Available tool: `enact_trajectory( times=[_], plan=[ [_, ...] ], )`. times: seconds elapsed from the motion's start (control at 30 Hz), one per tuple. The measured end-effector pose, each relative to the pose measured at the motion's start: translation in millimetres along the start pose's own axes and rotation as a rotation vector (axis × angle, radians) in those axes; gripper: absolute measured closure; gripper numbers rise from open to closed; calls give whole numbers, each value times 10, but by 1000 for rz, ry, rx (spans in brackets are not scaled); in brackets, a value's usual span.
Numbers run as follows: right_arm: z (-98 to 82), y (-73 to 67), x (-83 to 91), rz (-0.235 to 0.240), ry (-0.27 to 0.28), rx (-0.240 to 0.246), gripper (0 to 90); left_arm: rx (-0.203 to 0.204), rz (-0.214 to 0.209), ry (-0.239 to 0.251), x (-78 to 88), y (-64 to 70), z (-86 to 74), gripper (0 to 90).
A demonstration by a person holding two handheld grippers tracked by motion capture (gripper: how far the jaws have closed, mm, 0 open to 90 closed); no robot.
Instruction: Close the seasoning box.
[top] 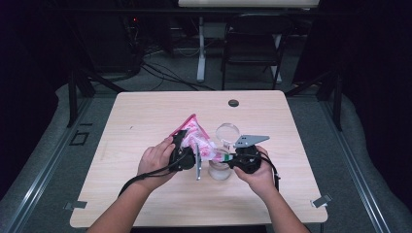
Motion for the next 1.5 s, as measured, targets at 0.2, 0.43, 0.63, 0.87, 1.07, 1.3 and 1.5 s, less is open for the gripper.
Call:
enact_trajectory(
  times=[0.2,0.43,0.63,0.87,1.07,1.3,1.5],
  plan=[
    [-10,4,-8,-2,-6,-1,900,-1,11,5,15,-23,17,628],
    [-14,10,-12,-6,-9,0,900,-4,17,14,24,-38,33,629],
    [-16,13,-10,-8,-11,0,900,-9,18,10,34,-48,41,630],
    [-17,16,-11,-9,-9,-3,900,-13,22,18,41,-64,57,630],
    [-17,19,-12,-10,-8,-4,900,-14,23,18,49,-71,64,630],
    [-20,20,-17,-11,-8,-3,900,-19,26,18,54,-77,69,629],
    [-25,22,-21,-13,-14,2,900,-26,33,23,62,-86,81,630]
  ],
)
Point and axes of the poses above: each handheld gripper's, and its own axes: x roughly backward along the jaws, z roughly out of its top, y roughly to its right, the point moved 7 cm from there along -x, roughly forward along the jaws, and after that the axes turned 1 degree about x, right-handed, at the moved point
